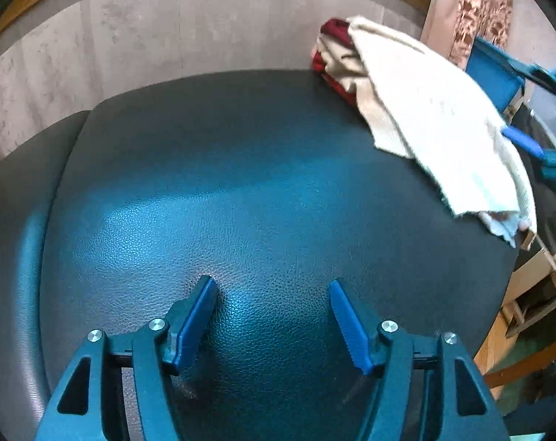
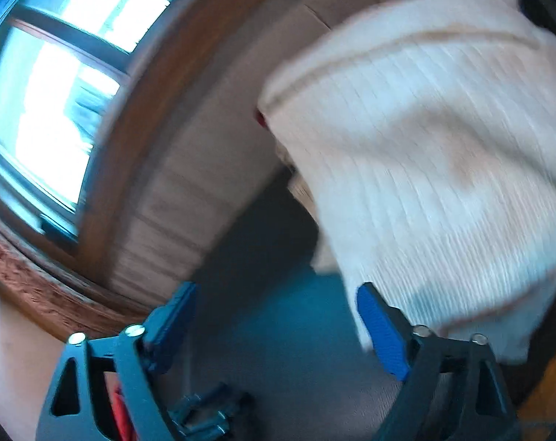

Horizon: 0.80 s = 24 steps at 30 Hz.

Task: Fold clothes
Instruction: 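Reach the right gripper into the clothes pile and grasp the cream sweater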

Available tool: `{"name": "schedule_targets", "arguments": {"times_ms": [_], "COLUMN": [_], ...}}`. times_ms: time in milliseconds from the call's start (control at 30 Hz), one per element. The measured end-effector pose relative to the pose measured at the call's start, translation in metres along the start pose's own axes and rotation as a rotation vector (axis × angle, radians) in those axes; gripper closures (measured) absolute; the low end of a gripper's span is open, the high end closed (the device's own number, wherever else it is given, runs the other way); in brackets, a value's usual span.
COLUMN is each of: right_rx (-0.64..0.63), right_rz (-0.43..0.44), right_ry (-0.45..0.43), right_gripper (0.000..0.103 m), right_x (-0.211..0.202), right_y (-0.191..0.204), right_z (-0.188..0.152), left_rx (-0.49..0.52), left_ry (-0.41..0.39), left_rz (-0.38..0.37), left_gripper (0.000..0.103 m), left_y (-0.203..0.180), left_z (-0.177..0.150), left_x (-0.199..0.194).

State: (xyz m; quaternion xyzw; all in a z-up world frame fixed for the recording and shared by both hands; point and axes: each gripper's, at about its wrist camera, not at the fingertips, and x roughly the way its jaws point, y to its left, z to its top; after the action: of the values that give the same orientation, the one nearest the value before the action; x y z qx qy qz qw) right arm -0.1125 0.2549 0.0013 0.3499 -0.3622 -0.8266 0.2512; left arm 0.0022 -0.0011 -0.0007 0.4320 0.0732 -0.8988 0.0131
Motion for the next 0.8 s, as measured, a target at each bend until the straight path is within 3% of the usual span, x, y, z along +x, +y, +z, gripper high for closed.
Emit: {"name": "schedule_targets", "arguments": {"times_ms": [233, 367, 433, 600, 700, 767, 800], "right_rx": [0.215, 0.315, 0.353, 0.433, 0.474, 0.490, 0.487], "right_rz": [0.125, 0.100, 0.070, 0.054, 0.059, 0.085, 0.072], "right_ry": [-0.175, -0.242, -0.289, -0.366, -0.408, -0.479, -0.496], "right_gripper": [0.032, 0.032, 0.032, 0.031, 0.022, 0.000, 0.000], "right_x": [0.007, 0.025, 0.026, 0.038, 0.046, 0.047, 0.050], "right_y": [-0.033, -0.058, -0.071, -0.087, -0.093, -0.092, -0.088], "right_z": [0.075, 0.106, 0.119, 0.140, 0.148, 0.153, 0.153], "left_rx": [-0.010, -0.015, -0.012, -0.004, 0.002, 0.008, 0.008], "left_ry": [-0.001, 0.001, 0.027, 0.070, 0.126, 0.138, 0.148], "left_rz": [-0.045, -0.079, -0.046, -0.059, -0.070, -0.067, -0.065], "left_gripper": [0.037, 0.037, 0.037, 0.034, 0.026, 0.023, 0.023], "left_y": [0.004, 0.011, -0.001, 0.001, -0.001, -0.004, -0.006], "left_z": [-0.002, -0.006, 0.006, 0.007, 0.006, 0.006, 0.006], "left_x": [-0.002, -0.015, -0.010, -0.014, -0.011, -0.012, -0.011]}}
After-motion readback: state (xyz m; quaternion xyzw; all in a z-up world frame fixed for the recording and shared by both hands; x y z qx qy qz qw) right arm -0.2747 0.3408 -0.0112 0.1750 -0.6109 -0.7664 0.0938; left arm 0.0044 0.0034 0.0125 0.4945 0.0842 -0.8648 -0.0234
